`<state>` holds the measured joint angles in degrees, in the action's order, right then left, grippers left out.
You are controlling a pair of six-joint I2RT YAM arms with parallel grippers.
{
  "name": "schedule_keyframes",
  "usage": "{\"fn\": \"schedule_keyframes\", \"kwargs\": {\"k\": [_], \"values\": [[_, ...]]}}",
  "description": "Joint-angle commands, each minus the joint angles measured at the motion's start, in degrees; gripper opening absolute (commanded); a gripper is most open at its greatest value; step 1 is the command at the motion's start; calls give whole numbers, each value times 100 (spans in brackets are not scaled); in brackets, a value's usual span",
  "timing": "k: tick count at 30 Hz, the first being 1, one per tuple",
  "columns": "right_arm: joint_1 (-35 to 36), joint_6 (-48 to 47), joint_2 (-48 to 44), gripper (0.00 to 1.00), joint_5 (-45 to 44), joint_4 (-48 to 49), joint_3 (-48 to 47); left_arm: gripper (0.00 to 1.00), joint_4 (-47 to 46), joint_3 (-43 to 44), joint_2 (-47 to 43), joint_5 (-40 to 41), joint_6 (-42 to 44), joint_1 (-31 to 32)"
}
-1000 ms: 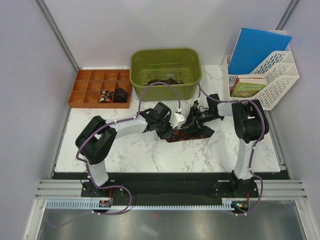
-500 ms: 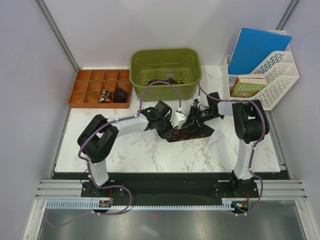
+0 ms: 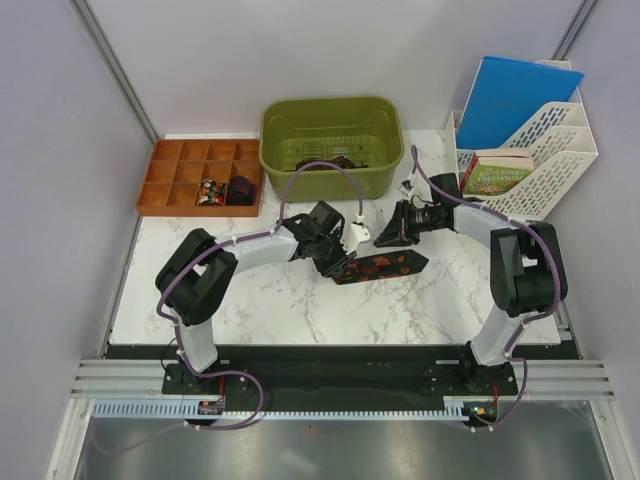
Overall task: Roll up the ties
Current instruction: Roll the tie at the center of the board.
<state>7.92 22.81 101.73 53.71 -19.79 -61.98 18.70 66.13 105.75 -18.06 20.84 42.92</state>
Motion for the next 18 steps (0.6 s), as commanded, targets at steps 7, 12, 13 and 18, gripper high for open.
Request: {"fn": "schedule_keyframes", "kwargs": {"k": [7, 12, 13, 18], "values": [[34, -1568, 215, 4, -388, -1369, 423, 2, 398, 32, 209, 145, -36, -20], [95, -1762, 443, 4, -792, -1501, 432, 2, 398, 32, 209, 154, -28, -20], [95, -1788, 470, 4, -844, -1510, 397, 2, 398, 32, 209, 154, -36, -20], [104, -1692, 672, 4, -1134, -1449, 160, 2, 406, 5, 191, 145, 8, -20]]}}
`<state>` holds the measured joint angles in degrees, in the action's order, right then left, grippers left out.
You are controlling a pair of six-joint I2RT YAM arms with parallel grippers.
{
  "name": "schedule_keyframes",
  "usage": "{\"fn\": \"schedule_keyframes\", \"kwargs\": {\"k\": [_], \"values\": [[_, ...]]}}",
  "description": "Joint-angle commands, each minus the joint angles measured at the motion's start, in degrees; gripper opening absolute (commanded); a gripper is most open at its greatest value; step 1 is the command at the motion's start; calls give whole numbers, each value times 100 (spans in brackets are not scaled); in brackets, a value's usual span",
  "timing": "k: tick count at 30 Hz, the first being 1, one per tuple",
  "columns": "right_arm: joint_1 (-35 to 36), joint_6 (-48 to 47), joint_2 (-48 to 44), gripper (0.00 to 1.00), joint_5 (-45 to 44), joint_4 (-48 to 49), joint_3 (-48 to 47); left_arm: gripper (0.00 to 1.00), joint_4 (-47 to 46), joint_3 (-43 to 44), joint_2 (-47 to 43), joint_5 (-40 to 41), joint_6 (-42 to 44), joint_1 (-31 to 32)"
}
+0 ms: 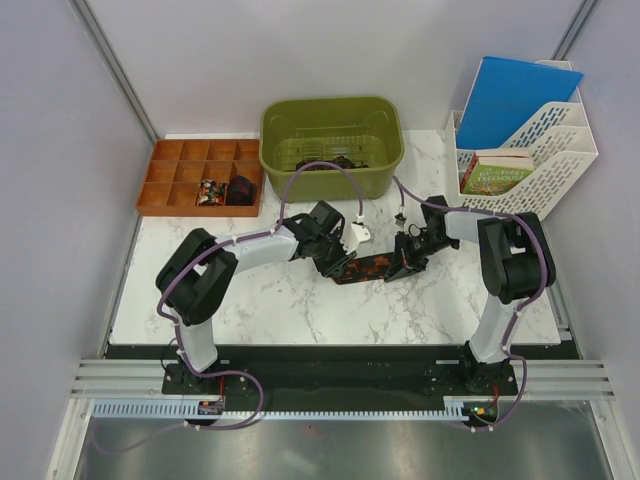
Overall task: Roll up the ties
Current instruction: Roll the tie at the center of the board.
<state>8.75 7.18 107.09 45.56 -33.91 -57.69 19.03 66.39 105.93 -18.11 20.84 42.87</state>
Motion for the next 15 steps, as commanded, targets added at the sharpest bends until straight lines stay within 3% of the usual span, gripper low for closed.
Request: {"fn": "schedule_keyframes", "kwargs": {"k": [1, 10, 13, 15], "values": [[21, -86, 146, 4, -337, -11, -312, 2, 374, -21, 174, 150, 16, -7], [-5, 363, 181, 7, -162, 341, -550, 2, 418, -47, 174, 115, 113, -16], [-5, 608, 137, 12, 84, 551, -515, 2, 409, -65, 147, 123, 122, -7], [-5, 871, 14, 21, 382, 998, -366, 2, 409, -74, 138, 97, 122, -7]]}}
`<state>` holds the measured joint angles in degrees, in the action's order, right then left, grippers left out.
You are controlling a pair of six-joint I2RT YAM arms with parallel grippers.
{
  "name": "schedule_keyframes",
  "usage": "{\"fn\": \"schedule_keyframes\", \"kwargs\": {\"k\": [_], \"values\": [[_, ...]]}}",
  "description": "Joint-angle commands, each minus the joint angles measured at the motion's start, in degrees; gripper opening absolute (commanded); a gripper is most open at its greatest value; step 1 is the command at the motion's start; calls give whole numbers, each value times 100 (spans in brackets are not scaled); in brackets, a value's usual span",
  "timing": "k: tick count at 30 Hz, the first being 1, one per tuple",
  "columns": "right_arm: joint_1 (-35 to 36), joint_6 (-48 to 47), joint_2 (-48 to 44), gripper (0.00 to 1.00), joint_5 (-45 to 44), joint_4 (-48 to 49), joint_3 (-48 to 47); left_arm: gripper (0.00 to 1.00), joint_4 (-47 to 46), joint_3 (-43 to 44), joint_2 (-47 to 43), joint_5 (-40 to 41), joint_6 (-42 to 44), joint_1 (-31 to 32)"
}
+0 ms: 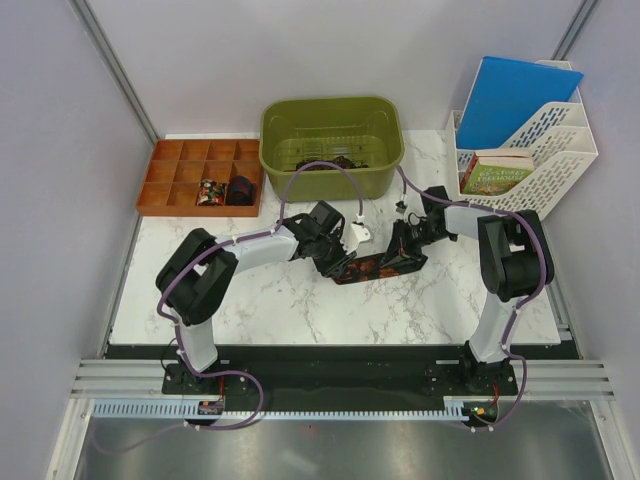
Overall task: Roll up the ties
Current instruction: Roll the tie at the center of the board.
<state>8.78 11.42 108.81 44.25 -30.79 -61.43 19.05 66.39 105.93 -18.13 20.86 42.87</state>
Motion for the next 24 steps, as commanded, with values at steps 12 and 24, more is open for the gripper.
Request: {"fn": "schedule_keyframes", "kwargs": {"k": [12, 24], "values": [[678, 2646, -89, 49, 1007, 2709, 483, 2, 398, -56, 156, 143, 76, -7], [862, 2541, -62, 57, 919, 2525, 456, 2, 407, -65, 165, 152, 85, -7]]}}
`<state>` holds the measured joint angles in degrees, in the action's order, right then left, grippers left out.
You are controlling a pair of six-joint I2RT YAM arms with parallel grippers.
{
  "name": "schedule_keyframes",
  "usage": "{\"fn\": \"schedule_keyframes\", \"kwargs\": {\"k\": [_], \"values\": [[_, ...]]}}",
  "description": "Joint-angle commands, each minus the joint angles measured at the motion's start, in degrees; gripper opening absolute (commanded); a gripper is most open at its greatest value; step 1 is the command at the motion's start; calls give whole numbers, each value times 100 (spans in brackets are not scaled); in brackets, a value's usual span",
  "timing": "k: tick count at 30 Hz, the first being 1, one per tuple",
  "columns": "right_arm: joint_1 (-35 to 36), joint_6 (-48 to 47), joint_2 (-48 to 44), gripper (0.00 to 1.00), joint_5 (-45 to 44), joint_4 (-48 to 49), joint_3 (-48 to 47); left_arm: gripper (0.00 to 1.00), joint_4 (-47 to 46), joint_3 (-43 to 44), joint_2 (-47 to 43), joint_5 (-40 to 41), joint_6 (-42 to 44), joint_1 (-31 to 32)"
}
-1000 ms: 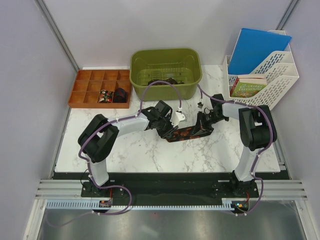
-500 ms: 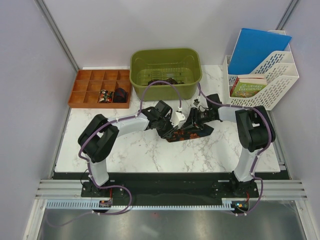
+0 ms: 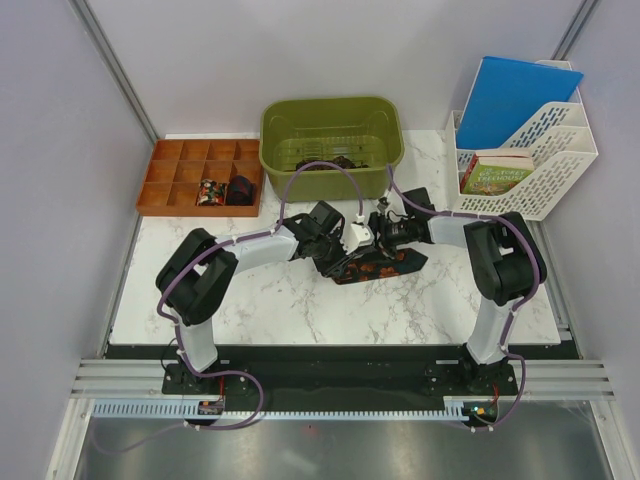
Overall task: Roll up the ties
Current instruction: Roll the tie at the center of the board.
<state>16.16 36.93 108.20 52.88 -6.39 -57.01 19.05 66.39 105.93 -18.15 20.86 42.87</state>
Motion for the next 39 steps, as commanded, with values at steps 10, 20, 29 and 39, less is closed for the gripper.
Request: {"fn": "schedule_keyframes", "kwargs": {"k": [10, 20, 29, 39], "values": [[177, -344, -10, 46, 126, -178, 199, 2, 398, -38, 200, 224, 102, -7], [89, -774, 219, 0, -164, -582, 120, 5, 389, -56, 104, 154, 85, -16], [-183, -1451, 403, 0, -401, -1092, 129, 36, 20, -109, -389, -285, 216, -7], [-368, -1847, 474, 0, -463, -1242, 269, 57, -129, -82, -547, -1005, 287, 2]]}}
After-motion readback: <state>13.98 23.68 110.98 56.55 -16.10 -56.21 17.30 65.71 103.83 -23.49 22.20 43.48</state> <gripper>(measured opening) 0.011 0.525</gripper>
